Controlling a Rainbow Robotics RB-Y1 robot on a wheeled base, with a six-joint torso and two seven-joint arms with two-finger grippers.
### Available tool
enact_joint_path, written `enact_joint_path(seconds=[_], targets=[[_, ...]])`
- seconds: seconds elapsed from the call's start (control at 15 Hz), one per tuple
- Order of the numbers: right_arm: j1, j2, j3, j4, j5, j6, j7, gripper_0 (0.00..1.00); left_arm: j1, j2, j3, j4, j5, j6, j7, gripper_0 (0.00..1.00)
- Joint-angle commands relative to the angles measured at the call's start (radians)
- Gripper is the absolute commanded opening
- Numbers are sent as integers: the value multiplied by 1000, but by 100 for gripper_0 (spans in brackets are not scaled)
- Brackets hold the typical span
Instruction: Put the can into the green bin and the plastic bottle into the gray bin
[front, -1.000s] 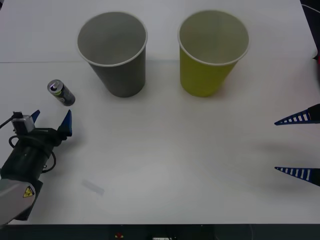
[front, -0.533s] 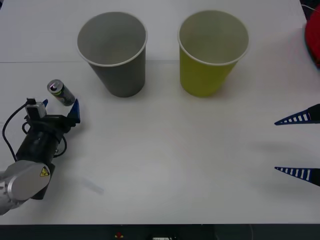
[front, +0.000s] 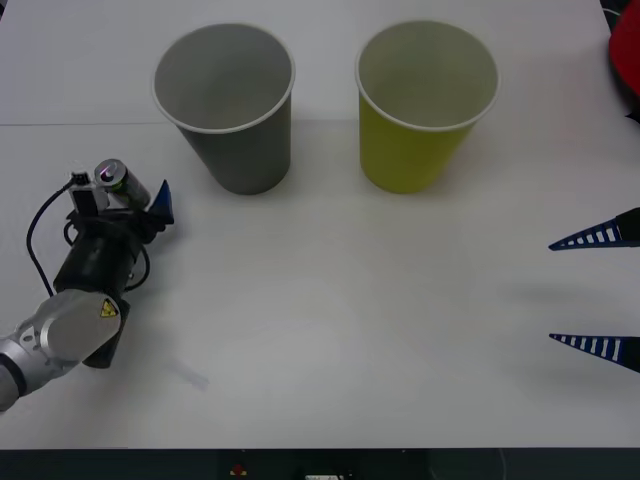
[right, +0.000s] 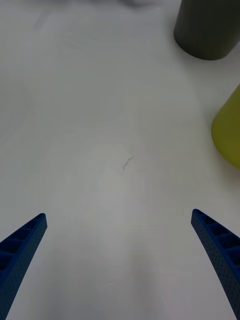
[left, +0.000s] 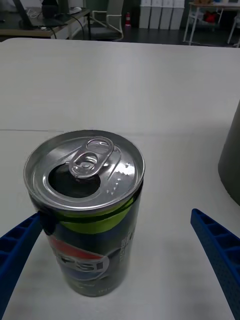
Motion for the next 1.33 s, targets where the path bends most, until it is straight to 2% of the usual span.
enact_joint_path(seconds=[0.07,0.27,0.33,0.4,0.47,0.87,1.0,1.2,1.33], targets=[[0,0,0,0,0,0,0,100,-20,-4,12,11,16,-41,-2,100],[0,0,0,0,0,0,0,100,-39,-13,12,36,16,-44,-2,98],[0,0,0,0,0,0,0,100,-45,-16,12,42,16,-43,-4,87],[0,0,0,0,0,0,0,100,-46,-17,12,45,16,-44,-5,37],[0,0,0,0,0,0,0,100,-45,-17,12,43,16,-44,-7,0],[0,0,0,0,0,0,0,100,-45,-17,12,43,11,-46,-10,0],[0,0,0,0,0,0,0,100,-42,-17,31,40,-17,-89,-2,0],[0,0,0,0,0,0,0,100,-37,-17,40,28,-43,-95,1,0],[0,0,0,0,0,0,0,100,1,-16,115,-21,-104,-170,3,0]])
